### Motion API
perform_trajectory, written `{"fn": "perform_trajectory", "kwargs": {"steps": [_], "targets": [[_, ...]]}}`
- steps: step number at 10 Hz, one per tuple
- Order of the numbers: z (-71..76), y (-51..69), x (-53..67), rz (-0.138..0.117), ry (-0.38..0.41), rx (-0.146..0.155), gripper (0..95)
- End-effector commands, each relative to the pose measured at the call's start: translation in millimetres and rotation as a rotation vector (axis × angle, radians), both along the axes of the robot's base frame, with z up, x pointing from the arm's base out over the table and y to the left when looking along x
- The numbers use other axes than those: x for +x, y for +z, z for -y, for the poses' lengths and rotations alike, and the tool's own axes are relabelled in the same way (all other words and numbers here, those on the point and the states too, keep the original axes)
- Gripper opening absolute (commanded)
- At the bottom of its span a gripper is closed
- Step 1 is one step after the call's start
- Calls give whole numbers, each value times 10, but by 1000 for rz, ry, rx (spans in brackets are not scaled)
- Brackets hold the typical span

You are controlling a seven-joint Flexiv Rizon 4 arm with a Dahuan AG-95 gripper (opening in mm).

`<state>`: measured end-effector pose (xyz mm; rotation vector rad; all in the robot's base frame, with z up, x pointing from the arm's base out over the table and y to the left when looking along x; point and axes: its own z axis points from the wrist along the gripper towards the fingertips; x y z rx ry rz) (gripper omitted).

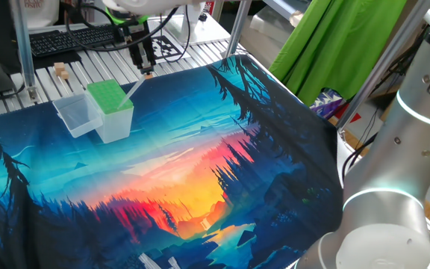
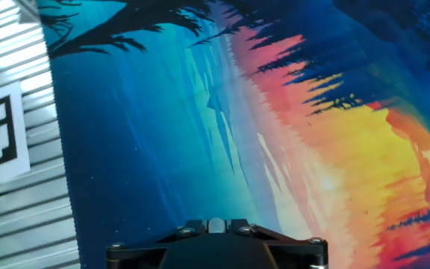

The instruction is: Insert a large pipette tip into the holder for large pipette tips

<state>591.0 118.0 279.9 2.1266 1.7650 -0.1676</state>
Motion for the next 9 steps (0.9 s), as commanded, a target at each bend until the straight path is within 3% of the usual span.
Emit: {"fn": "perform_trajectory", "kwargs": {"steps": [1,9], "targets": [[9,-1,-11,-1,48,-29,0],[-17,-27,21,-14,152,-68,0]]}}
